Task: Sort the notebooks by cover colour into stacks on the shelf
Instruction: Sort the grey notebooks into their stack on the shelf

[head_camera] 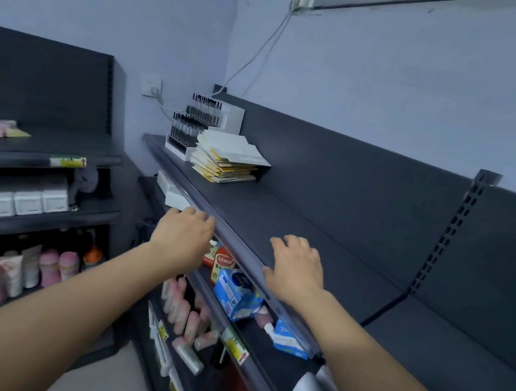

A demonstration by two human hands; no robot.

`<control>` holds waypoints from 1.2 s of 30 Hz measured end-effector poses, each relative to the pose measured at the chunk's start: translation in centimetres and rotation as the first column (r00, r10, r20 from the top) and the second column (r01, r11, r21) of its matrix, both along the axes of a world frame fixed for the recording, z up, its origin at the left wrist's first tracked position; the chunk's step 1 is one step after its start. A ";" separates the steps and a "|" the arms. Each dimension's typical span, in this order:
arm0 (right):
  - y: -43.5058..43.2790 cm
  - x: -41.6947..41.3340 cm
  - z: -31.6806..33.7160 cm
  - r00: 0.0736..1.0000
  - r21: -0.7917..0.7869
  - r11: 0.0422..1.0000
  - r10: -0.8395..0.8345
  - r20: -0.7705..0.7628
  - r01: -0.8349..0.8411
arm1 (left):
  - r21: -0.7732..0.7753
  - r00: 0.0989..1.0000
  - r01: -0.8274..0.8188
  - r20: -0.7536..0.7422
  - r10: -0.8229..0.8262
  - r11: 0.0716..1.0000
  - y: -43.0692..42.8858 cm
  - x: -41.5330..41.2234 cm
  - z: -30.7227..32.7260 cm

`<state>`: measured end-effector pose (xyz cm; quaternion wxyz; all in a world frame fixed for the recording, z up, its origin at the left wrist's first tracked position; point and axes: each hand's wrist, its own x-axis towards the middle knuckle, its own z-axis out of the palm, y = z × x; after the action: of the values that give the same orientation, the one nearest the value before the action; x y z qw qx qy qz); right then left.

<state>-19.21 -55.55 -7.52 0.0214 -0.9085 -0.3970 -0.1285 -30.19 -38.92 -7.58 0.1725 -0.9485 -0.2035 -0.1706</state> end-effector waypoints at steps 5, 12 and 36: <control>5.3 3.4 -0.5 0.999 0.011 0.999 0.034 -0.004 -0.034 | -0.006 0.999 -0.038 -0.007 0.038 0.999 4.5 2.9 -0.1; 12.5 9.6 0.1 0.997 0.012 0.998 0.070 -0.025 -0.070 | 0.004 0.997 -0.076 0.015 0.076 0.997 10.9 8.5 0.7; 36.3 25.6 0.9 0.957 0.177 0.979 -0.041 -0.288 0.096 | -0.068 1.000 0.010 -0.002 -0.010 0.998 34.9 26.1 3.4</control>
<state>6.35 -19.24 -6.61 0.1598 -0.9246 -0.3439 -0.0350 -4.05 -4.03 -4.19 0.1394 -0.9551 -0.2041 -0.1633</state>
